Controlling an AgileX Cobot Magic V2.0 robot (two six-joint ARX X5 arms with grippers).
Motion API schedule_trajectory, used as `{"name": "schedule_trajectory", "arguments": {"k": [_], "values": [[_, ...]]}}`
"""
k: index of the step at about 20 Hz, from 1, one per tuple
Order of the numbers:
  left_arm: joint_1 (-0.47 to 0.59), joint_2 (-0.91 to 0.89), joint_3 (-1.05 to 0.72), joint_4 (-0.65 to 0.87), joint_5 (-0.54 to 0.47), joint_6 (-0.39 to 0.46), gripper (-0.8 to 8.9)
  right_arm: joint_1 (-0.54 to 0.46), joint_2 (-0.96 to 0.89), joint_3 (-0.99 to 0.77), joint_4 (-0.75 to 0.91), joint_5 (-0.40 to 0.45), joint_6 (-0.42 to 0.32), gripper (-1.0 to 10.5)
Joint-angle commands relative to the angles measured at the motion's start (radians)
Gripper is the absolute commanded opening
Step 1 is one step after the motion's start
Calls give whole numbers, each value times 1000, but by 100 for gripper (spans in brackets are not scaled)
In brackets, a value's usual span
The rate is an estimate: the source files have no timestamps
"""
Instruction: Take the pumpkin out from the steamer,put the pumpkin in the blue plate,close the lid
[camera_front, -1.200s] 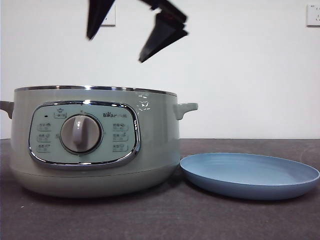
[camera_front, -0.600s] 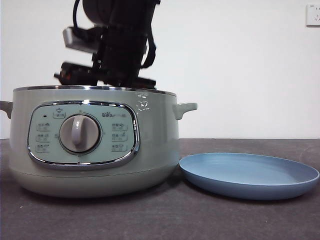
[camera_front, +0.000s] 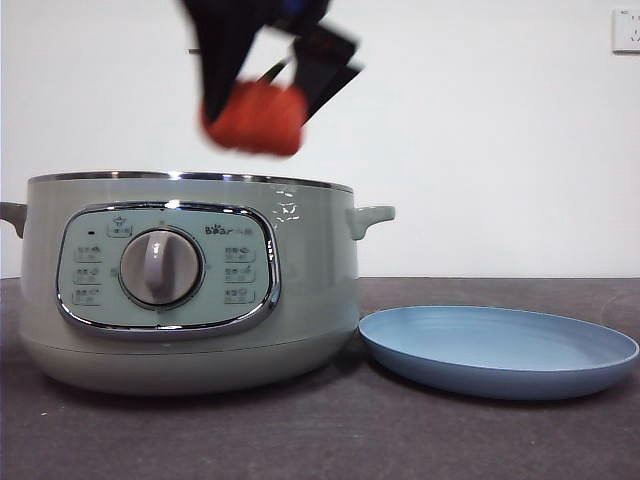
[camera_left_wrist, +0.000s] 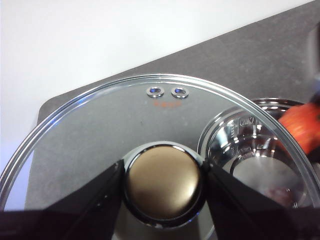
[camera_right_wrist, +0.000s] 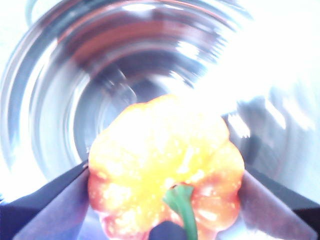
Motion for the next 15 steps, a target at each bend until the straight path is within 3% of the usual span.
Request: {"name": "schedule_trajectory", "arguments": {"k": [1, 5, 9, 11, 15], "values": [[0, -11, 15, 73, -6, 4, -9, -62, -93, 0, -103, 2, 11, -3], [0, -11, 15, 122, -3, 4, -9, -239, -225, -11, -319, 4, 141, -3], [0, -6, 15, 149, -1, 4, -9, -366, -345, -183, -312, 135, 228, -8], [0, -3, 15, 155, 1, 4, -9, -397, -425, -337, -249, 194, 258, -8], [0, 17, 15, 161, 1, 4, -9, -409, -575, -639, -11, 143, 280, -8]]}}
